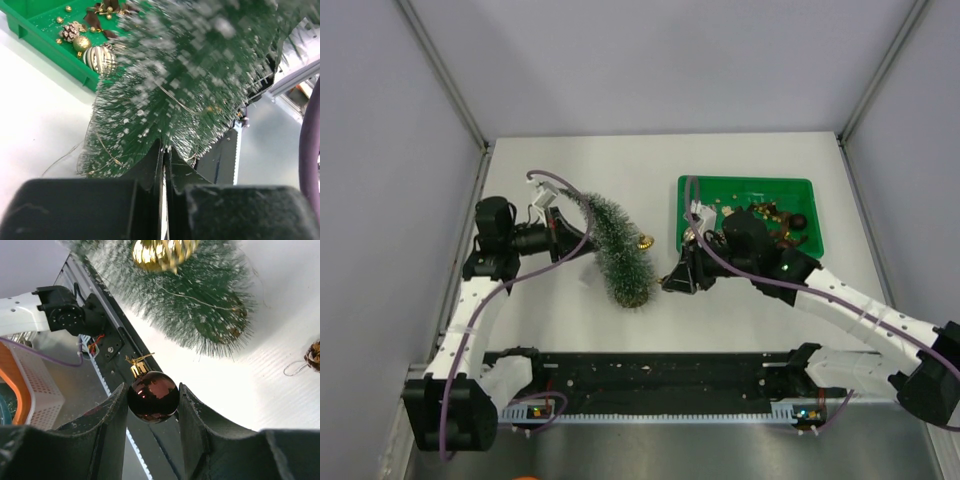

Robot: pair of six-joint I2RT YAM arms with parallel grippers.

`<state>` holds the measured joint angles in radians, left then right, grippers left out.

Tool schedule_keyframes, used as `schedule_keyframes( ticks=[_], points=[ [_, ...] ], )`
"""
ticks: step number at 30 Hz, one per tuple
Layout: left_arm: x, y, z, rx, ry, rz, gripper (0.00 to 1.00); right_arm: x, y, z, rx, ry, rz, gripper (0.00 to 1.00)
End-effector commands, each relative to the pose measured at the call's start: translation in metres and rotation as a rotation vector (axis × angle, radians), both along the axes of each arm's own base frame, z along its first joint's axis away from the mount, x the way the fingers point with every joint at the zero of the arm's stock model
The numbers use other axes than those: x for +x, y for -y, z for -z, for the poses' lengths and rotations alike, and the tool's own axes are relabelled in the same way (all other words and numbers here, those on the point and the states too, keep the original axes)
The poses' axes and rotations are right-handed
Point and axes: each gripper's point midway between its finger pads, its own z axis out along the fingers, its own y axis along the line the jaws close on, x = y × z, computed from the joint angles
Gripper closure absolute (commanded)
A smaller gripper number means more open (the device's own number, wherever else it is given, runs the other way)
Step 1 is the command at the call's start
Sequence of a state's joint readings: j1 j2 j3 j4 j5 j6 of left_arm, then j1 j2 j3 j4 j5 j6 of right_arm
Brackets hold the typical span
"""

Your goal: Decorate the small christmas tree

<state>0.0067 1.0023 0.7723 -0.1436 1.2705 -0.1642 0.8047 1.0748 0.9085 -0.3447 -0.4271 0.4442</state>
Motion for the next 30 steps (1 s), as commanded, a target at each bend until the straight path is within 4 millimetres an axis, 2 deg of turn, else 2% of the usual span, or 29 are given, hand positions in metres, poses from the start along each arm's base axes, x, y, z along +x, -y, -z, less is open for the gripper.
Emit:
schedule_keyframes(
  ticks=[1, 6, 11, 15, 21, 26, 30],
  points=[
    [0.001, 0.0, -0.012, -0.011, 0.067, -0.023, 1.0, 0.003, -0.014, -0.012, 0.095, 0.019, 0.026, 0.82],
    [-0.009, 0.008, -0.017, -0.031, 0.071, -0.027, 1.0, 0.011, -0.018, -0.008, 0.118, 0.015, 0.072, 0.82],
    [-0.03, 0.02, -0.019, -0.051, 0.059, -0.014, 1.0, 0.021, -0.021, -0.004, 0.119, 0.017, 0.111, 0.83],
    [-0.045, 0.024, -0.022, -0.052, 0.076, -0.02, 1.0, 0.02, -0.018, -0.006, 0.105, 0.025, 0.11, 0.83],
    [-0.051, 0.02, -0.013, -0.022, 0.069, -0.059, 1.0, 0.009, -0.006, -0.008, 0.062, 0.025, 0.089, 0.83],
    [-0.045, 0.012, -0.01, 0.004, 0.07, -0.166, 1.0, -0.003, 0.005, -0.024, 0.058, 0.04, 0.066, 0.83],
    [-0.048, 0.008, -0.009, -0.005, 0.077, -0.209, 1.0, -0.007, 0.005, -0.055, 0.099, 0.074, 0.043, 0.83]
  ],
)
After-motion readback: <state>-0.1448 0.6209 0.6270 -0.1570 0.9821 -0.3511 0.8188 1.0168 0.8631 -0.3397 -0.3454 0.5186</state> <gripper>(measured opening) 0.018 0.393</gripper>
